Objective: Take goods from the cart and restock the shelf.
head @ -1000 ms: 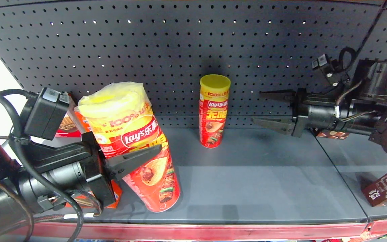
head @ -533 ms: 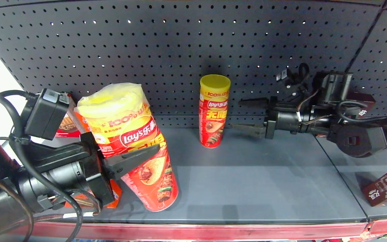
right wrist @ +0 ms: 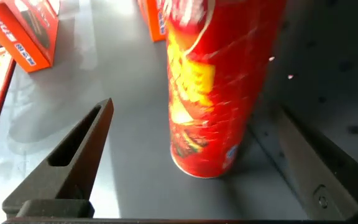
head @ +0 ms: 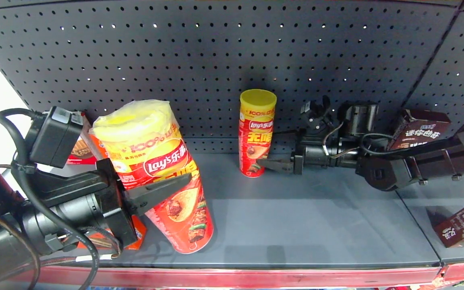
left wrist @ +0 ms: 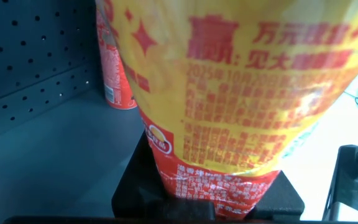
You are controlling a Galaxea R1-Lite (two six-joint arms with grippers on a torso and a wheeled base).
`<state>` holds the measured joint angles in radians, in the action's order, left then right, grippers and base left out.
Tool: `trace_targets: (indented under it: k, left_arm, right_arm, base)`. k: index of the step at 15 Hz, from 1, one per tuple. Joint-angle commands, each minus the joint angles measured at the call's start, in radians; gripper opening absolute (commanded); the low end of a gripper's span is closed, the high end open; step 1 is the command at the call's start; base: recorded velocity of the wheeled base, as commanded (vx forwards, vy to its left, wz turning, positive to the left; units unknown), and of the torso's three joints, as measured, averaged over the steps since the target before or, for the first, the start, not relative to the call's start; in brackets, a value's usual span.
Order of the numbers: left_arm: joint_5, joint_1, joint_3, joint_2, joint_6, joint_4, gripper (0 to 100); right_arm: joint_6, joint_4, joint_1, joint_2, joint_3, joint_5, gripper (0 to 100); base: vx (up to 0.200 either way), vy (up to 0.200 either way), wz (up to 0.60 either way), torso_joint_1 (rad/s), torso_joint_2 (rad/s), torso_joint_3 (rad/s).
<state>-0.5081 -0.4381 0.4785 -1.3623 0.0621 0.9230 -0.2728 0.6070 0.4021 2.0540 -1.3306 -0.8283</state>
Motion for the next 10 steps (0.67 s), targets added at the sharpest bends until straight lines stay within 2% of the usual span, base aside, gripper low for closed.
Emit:
trace_targets:
  k: [1,4,10]
  left_arm:
    - [0.0,0.016,0.0,-0.001,0.001,0.0,0]
    - [0.0,0.018,0.002,-0.001,0.001,0.0,0]
    - [0.0,0.018,-0.001,0.002,0.001,0.0,0]
  right_arm:
    - [0.0,0.0,0.007,0.006,0.005,0.0,100]
    - [-0.002,0.0,0.009,-0.003,0.021,0.0,100]
    - [-0.008,0.005,0.023,-0.086,0.131,0.0,100]
  base:
    - [0.0,0.0,0.0,0.0,0.0,0.0]
    - [0.0,0.0,0.0,0.0,0.0,0.0]
    - [0.0,0.0,0.0,0.0,0.0,0.0]
